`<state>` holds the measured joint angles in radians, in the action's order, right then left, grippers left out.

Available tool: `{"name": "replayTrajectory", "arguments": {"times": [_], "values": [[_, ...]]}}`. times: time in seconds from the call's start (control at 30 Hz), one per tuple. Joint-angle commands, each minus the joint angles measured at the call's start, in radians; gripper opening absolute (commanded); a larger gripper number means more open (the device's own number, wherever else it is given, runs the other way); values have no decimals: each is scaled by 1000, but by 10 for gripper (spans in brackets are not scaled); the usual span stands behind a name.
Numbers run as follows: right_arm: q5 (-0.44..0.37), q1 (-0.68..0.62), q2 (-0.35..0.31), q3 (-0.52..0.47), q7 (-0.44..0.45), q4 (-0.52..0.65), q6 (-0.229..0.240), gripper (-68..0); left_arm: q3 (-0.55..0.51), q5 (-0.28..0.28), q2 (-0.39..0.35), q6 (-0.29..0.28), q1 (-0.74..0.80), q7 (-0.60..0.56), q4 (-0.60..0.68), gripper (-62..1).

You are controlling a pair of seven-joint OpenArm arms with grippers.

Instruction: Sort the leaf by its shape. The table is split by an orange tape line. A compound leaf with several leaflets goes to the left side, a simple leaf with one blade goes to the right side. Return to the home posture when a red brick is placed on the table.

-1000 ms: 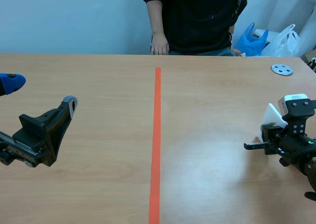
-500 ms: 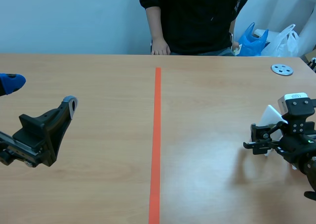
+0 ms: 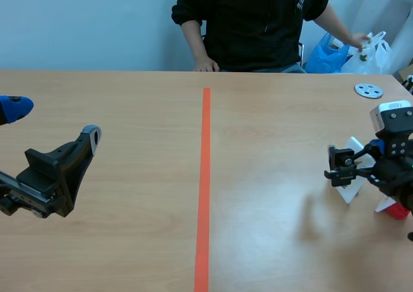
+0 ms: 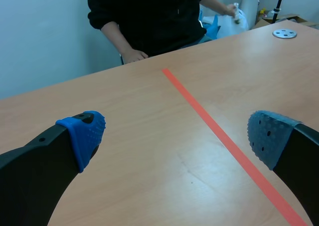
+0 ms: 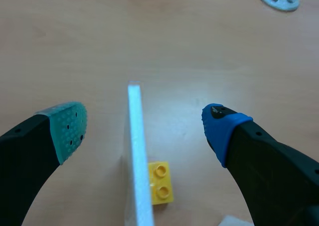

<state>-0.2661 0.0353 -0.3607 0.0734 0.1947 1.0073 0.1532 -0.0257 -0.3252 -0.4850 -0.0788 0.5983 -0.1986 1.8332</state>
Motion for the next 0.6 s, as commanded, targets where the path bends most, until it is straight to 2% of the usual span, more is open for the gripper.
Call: {"name": "replayTrajectory", "arguments": {"times": [0.0,0.27,0.57], "values": [[-10,23,-30,-3,0,58,-3,-200,-1,-4,5,1,0,-18,13,4],[-10,-42,-72,-26,-56,285,-3,-200,-1,-4,5,1,0,-18,13,4],[-10,-261,-118,-85,-85,642,5,-200,-1,-4,5,1,0,-18,13,4]]}}
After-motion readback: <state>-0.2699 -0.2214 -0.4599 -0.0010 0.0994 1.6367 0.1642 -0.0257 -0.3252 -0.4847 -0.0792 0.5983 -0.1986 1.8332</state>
